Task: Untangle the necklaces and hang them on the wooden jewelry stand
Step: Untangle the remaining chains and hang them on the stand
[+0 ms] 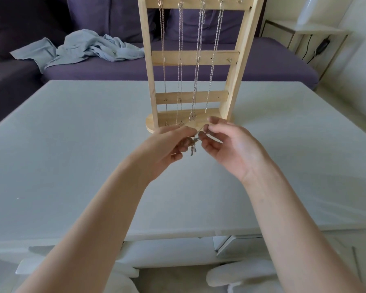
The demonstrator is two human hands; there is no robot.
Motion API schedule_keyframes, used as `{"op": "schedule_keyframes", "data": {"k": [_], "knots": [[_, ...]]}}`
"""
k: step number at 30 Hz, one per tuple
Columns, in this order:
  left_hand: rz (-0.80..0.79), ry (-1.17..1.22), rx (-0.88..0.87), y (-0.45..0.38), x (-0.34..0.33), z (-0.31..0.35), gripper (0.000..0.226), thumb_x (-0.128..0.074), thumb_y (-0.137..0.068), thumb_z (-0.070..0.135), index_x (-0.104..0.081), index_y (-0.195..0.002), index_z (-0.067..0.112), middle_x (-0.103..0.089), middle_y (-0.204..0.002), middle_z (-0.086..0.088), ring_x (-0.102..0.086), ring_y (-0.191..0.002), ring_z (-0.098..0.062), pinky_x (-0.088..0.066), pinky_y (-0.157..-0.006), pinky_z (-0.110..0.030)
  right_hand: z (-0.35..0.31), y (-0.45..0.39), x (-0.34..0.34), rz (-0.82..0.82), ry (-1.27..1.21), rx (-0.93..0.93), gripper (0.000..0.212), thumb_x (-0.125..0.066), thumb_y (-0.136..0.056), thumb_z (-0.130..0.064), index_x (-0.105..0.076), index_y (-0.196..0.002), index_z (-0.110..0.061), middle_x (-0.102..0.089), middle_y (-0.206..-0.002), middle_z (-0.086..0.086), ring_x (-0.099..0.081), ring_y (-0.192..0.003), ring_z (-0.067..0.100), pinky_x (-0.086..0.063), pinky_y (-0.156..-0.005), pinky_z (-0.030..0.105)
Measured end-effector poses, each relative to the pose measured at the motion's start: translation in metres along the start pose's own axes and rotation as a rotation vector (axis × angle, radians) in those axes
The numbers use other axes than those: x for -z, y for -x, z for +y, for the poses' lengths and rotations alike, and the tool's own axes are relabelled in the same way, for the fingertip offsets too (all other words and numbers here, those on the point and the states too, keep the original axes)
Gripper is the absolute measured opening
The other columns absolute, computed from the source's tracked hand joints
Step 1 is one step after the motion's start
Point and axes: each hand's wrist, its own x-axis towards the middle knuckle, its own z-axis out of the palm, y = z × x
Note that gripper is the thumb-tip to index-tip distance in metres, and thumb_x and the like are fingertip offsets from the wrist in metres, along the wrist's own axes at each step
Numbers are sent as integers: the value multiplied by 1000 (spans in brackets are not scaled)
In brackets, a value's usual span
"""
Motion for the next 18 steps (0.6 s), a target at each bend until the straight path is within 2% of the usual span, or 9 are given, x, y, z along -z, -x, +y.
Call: {"op": "schedule_keyframes", "data": {"k": [3,6,8,12,15,18], "knots": [[-30,-125,-13,1,1,-1,19,-62,-89,24,-69,-98,10,-49,-63,8,-40,-56,-5,-32,-56,-17,1,-1,0,42,45,7,19,-51,-88,5,-59,-86,-12,-62,-64,1,-58,-56,14,-45,-49,18],[-29,-165,-27,3,0,0,12,-60,-89,22,-68,-84,14,-47,-61,8,-38,-54,-5,-32,-57,-16,1,-1,0,22,87,7,18,-53,-88,6,-57,-89,-11,-65,-65,3,-57,-53,13,-41,-45,18],[18,-151,-41,3,-1,1,12,-59,-90,20,-63,-80,16,-47,-54,10,-37,-51,-5,-33,-59,-17,1,-1,-1,14,160,23,19,-56,-86,7,-58,-89,-12,-65,-67,3,-55,-53,13,-40,-44,18],[71,-95,-68,1,0,1,14,-57,-91,19,-58,-77,16,-42,-51,10,-35,-48,-6,-34,-60,-18,6,0,-3,67,497,119,21,-60,-83,8,-58,-89,-11,-63,-67,3,-53,-46,9,-38,-46,18],[68,-201,-33,0,-1,-2,9,-60,-89,22,-61,-84,15,-43,-49,11,-38,-48,-6,-34,-60,-19,8,-2,-2,137,585,187,19,-59,-82,8,-58,-87,-10,-61,-64,2,-52,-44,6,-38,-46,17],[112,-287,-22,-1,-2,-5,8,-61,-88,21,-63,-83,15,-52,-60,7,-43,-60,-9,-35,-63,-20,5,-4,1,215,593,253,19,-58,-83,5,-58,-83,-14,-61,-68,0,-53,-53,6,-40,-50,16]]}}
